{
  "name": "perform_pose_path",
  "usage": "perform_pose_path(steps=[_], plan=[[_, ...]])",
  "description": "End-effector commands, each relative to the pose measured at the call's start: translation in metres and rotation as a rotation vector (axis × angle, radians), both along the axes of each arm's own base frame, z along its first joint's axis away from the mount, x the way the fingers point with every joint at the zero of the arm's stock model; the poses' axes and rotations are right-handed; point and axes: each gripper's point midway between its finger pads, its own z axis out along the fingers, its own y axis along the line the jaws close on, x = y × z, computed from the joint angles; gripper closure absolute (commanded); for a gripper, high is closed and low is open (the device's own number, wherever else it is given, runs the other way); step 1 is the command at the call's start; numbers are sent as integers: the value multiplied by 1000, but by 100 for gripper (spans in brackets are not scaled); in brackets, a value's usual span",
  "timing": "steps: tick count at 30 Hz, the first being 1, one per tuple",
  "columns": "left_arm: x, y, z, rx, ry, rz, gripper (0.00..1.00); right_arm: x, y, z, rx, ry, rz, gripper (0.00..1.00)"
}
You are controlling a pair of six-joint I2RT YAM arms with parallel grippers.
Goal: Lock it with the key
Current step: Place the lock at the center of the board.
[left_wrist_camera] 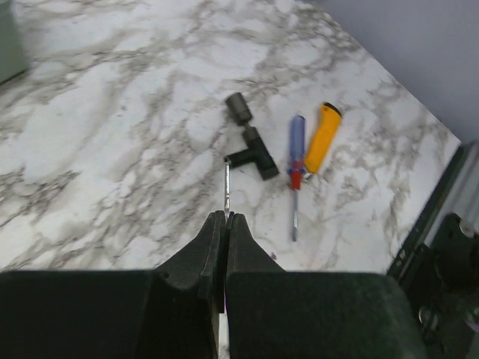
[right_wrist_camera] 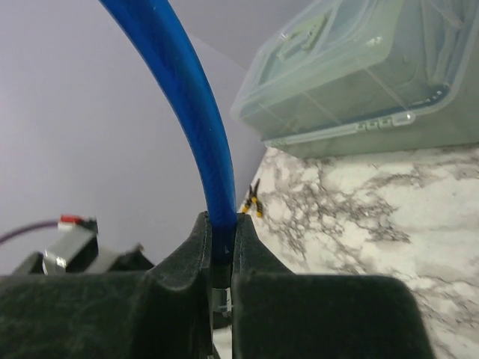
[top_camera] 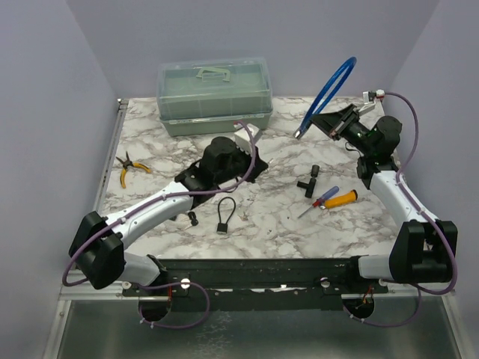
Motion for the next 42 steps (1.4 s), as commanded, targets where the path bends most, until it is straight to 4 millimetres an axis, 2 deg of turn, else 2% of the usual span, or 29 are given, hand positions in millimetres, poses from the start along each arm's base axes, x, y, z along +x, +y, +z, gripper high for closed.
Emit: perform_pose_path(steps=[1, 5, 9, 13, 17, 20, 24, 27, 30, 33, 36, 39, 42], plan=[[34, 23, 19, -86, 46, 129, 100, -17, 9, -20, -188, -16, 101, 100], [62, 54, 26, -97, 29, 234, 100, -38, 13, -72, -332, 67, 226, 99], [89, 83, 34, -102, 2, 324, 100, -63, 14, -112, -461, 106, 328, 100], [110, 106, 41, -108, -19, 392, 100, -84, 24, -126, -584, 5, 452, 100], [119, 112, 38, -82, -12, 389, 100, -99, 39, -141, -774, -162, 634, 99], [123, 112, 30, -40, 7, 387, 100, -100, 45, -147, -905, -279, 753, 100], [124, 116, 23, -5, 10, 388, 100, -101, 51, -143, -996, -425, 880, 99], [126, 122, 22, 13, 14, 407, 100, -104, 54, -154, -1072, -454, 929, 100], [127, 130, 19, 10, 30, 432, 100, -102, 61, -159, -1017, -310, 877, 100], [130, 141, 18, -9, 52, 479, 100, -87, 68, -160, -919, -67, 712, 100], [136, 153, 22, -61, 92, 530, 100, -83, 71, -160, -819, 139, 594, 100], [135, 152, 24, -78, 101, 523, 100, -81, 76, -154, -708, 277, 510, 100], [132, 151, 23, -88, 107, 510, 100, -83, 77, -162, -636, 421, 446, 100]])
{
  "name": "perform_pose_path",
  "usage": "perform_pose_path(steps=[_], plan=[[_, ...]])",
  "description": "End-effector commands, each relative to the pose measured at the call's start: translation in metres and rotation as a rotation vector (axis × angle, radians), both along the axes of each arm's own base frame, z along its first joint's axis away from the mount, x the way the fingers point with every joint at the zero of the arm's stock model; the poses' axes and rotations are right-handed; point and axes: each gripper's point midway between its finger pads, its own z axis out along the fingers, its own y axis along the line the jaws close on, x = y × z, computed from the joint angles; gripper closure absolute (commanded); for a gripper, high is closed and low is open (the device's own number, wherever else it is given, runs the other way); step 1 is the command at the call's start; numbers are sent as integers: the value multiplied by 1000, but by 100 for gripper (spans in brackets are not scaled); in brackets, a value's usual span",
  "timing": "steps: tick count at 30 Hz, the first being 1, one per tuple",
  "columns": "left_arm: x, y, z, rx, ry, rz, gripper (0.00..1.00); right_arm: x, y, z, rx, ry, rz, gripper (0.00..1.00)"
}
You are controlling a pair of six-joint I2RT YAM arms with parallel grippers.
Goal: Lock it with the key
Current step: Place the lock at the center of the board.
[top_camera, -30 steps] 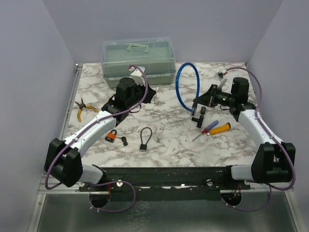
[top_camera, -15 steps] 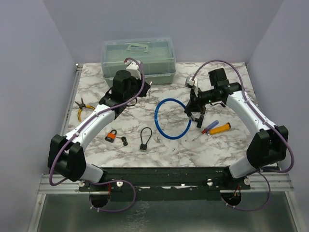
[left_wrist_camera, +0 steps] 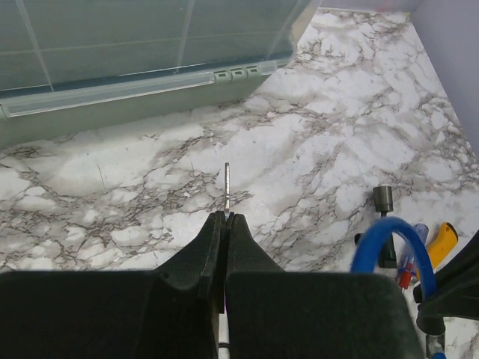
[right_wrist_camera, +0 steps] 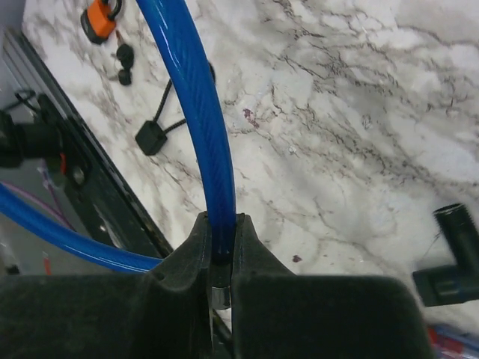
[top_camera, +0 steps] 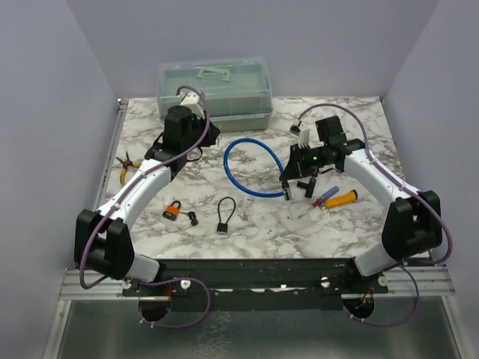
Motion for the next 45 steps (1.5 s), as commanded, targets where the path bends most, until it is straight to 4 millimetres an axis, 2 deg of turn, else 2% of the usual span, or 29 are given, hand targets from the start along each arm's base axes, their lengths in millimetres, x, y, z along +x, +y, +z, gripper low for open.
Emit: perform_pose_path(steps=[1, 5, 7, 14, 19, 31, 36, 39, 40, 43, 45], plan=[[-6, -1, 14, -51, -9, -1, 100, 11, 7, 11, 84, 175, -284, 100], [-10, -7, 16, -56, -18, -43, 100, 0, -10, -32, -32, 317, -426, 100], [-11, -13, 19, -41, -35, -86, 100, -6, -12, -46, -48, 357, -435, 100], [-7, -37, 20, 151, -124, -175, 100, -11, -14, -66, -66, 353, -460, 100], [-8, -49, 18, 213, -150, -198, 100, -18, -16, -76, -65, 385, -499, 100], [-13, -46, 19, 217, -153, -183, 100, -35, -15, -100, -111, 504, -506, 100], [-12, -47, 22, 207, -155, -181, 100, -38, -24, -110, -168, 529, -569, 97], [-13, -46, 22, 202, -152, -177, 100, -38, -28, -112, -189, 531, -596, 82], [-13, -47, 21, 201, -150, -178, 100, -38, -28, -111, -193, 531, -599, 75], [-13, -47, 19, 203, -146, -178, 100, -37, -27, -109, -188, 523, -584, 41], [-13, -47, 18, 204, -144, -179, 100, -36, -25, -104, -175, 511, -566, 33]])
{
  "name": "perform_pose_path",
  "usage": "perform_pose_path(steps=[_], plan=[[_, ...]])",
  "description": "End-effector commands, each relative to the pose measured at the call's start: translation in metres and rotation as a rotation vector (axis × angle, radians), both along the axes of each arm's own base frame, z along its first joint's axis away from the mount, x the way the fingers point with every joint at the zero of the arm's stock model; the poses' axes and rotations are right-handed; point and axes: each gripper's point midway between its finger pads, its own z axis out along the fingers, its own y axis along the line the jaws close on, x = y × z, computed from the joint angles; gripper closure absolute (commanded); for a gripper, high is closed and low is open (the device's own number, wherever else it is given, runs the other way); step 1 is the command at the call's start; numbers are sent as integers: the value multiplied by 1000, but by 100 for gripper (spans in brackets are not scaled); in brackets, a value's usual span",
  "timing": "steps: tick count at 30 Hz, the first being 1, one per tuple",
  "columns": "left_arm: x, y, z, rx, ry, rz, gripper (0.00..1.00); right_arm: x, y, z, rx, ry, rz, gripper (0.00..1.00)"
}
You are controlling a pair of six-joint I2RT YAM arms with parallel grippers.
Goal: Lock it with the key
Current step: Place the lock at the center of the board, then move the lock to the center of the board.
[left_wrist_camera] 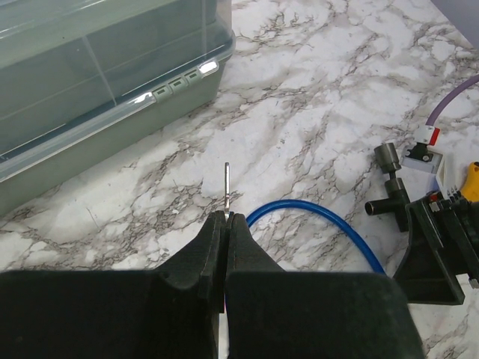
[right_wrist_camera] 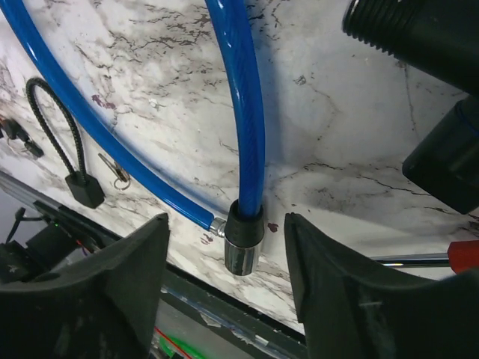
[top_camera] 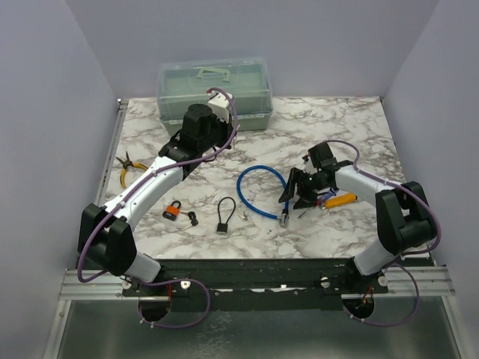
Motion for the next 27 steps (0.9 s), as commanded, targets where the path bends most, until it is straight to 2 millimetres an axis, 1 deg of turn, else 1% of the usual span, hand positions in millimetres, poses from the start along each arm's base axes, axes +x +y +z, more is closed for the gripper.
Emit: perform_pose_path(steps=[1, 4, 7, 12, 16, 19, 22, 27], plan=[[1, 2, 6, -2, -14, 14, 100, 1, 3, 10, 8, -28, 27, 32], [-1, 1, 4, 2, -13, 1, 100, 6, 9, 31, 52, -109, 88, 32], [-5, -1, 1, 4, -5, -23, 100, 15, 9, 49, 52, -224, 151, 32], [-19, -6, -10, -9, 36, -81, 100, 44, 5, 65, -15, -434, 298, 32], [-31, -11, -23, -26, 90, -120, 100, 69, 12, 75, -34, -543, 424, 34], [-33, -10, -30, -31, 118, -122, 100, 89, 18, 78, -44, -612, 500, 36], [-32, -9, -32, -30, 123, -117, 100, 110, 19, 71, -79, -633, 516, 38], [-29, -3, -28, -24, 108, -105, 100, 141, 27, 55, -103, -617, 529, 41]])
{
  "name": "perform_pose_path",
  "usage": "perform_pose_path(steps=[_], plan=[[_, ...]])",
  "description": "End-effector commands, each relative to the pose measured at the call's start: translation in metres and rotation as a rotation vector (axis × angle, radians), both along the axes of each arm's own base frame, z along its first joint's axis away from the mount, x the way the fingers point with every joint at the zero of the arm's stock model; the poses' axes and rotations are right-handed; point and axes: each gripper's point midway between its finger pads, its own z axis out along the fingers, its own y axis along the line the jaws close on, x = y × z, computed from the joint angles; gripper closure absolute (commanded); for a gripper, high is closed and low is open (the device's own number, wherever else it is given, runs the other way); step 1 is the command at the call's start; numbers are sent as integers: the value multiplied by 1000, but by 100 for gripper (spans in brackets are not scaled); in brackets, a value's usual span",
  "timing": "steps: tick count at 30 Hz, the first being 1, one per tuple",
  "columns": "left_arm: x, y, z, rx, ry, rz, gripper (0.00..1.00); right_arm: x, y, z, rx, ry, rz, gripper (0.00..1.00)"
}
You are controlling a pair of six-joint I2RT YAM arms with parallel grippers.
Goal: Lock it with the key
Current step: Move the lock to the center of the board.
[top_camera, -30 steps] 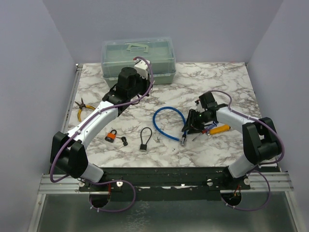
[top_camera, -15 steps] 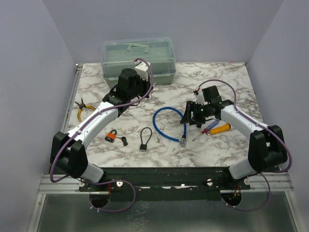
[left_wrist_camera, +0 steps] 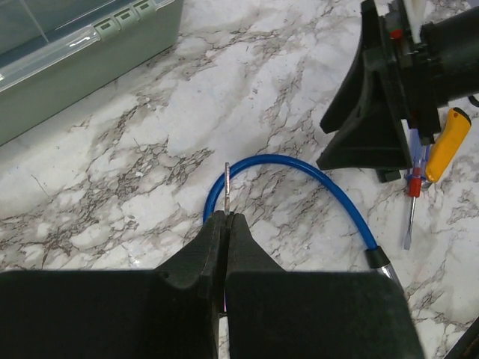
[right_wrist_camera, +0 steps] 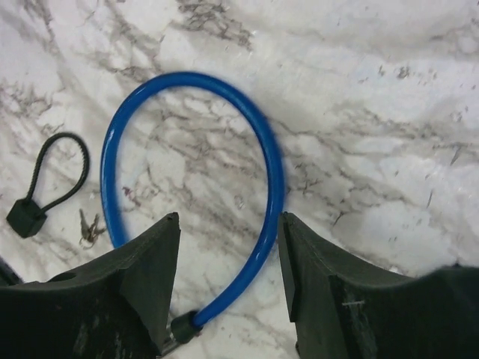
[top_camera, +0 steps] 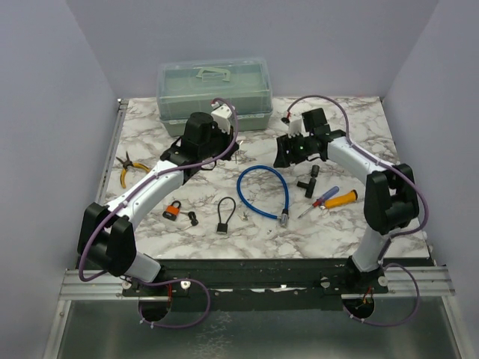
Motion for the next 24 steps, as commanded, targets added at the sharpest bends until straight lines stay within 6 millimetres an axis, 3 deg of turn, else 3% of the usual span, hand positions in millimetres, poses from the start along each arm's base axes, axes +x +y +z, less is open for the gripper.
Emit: perform_pose_path(steps=[1, 10, 19, 24], plan=[[-5, 6, 12, -17, -17, -12, 100, 29, 8, -13, -39, -35, 45, 41], [-12, 11, 15, -24, -12, -7, 100, 51, 9, -46, -101, 11, 50, 36], [-10, 11, 16, -11, -22, -16, 100, 31, -2, -76, -190, 30, 95, 48], [-9, 8, 10, -14, -2, -20, 100, 17, 1, -78, -180, 33, 123, 49]])
